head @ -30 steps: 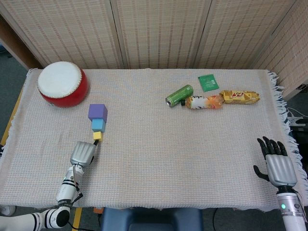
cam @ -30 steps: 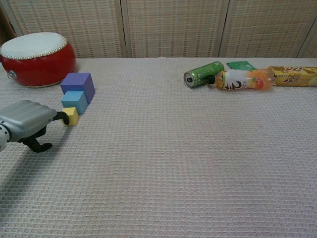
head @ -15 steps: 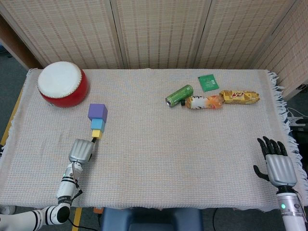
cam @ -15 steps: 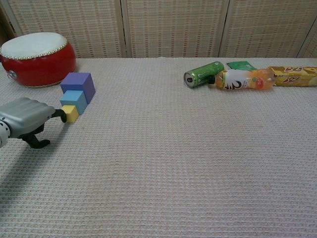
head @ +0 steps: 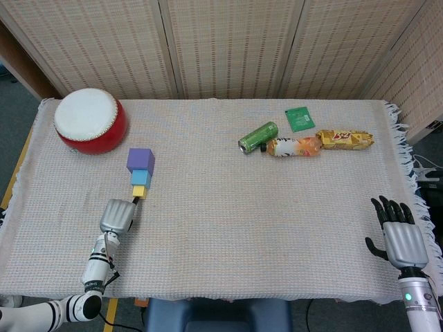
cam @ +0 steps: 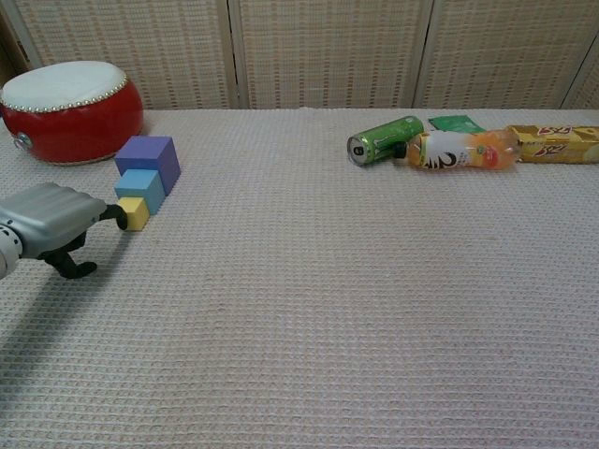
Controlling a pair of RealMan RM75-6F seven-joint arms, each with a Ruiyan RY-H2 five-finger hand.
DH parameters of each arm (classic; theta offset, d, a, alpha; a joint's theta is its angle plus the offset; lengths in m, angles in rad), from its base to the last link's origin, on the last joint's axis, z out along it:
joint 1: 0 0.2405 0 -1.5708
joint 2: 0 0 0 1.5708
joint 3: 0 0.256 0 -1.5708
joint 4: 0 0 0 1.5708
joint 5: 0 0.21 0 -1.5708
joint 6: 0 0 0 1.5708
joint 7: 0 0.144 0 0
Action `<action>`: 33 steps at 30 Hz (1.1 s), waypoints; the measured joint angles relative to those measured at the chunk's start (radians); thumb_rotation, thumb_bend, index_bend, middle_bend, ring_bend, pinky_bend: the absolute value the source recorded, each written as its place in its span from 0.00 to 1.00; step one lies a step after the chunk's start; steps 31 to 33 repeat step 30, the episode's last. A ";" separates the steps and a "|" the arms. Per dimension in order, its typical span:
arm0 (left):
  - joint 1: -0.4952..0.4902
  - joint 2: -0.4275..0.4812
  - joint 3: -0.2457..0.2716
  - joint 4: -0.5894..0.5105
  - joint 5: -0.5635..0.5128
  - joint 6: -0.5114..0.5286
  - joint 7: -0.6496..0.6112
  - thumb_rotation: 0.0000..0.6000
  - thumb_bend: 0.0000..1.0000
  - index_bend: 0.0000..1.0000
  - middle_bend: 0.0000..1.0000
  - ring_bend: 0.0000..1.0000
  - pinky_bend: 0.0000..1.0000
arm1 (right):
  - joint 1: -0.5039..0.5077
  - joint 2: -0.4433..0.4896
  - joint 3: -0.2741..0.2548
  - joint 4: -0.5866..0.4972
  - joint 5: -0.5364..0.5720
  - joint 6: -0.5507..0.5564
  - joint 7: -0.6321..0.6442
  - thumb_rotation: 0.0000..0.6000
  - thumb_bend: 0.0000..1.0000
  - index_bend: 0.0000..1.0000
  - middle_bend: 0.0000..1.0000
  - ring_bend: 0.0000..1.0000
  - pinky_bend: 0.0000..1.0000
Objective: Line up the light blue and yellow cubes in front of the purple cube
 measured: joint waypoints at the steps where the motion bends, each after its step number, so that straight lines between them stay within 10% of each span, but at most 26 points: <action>1: 0.002 0.002 0.002 -0.008 0.005 0.004 -0.001 1.00 0.36 0.23 1.00 1.00 1.00 | 0.000 0.000 0.000 0.000 -0.001 0.001 0.000 0.87 0.10 0.00 0.00 0.00 0.00; 13: 0.085 0.065 0.075 -0.169 0.144 0.149 -0.047 1.00 0.36 0.18 0.94 0.97 1.00 | -0.016 0.006 -0.021 -0.017 -0.064 0.032 0.002 0.87 0.10 0.00 0.00 0.00 0.00; 15: 0.117 0.089 0.098 -0.196 0.186 0.199 -0.070 1.00 0.36 0.11 0.69 0.76 0.91 | -0.021 0.012 -0.026 -0.020 -0.083 0.043 0.014 0.87 0.10 0.00 0.00 0.00 0.00; 17: 0.167 0.131 0.135 -0.226 0.239 0.269 -0.115 1.00 0.35 0.03 0.31 0.36 0.59 | -0.028 0.017 -0.029 -0.021 -0.091 0.049 0.028 0.87 0.10 0.00 0.00 0.00 0.00; 20: 0.253 0.196 0.187 -0.246 0.306 0.371 -0.211 1.00 0.35 0.00 0.07 0.06 0.28 | -0.036 0.022 -0.035 -0.024 -0.096 0.054 0.035 0.87 0.10 0.00 0.00 0.00 0.00; 33: 0.465 0.352 0.279 -0.223 0.545 0.623 -0.493 1.00 0.35 0.00 0.04 0.01 0.22 | -0.092 0.033 -0.076 -0.045 -0.197 0.138 0.065 0.87 0.10 0.00 0.00 0.00 0.00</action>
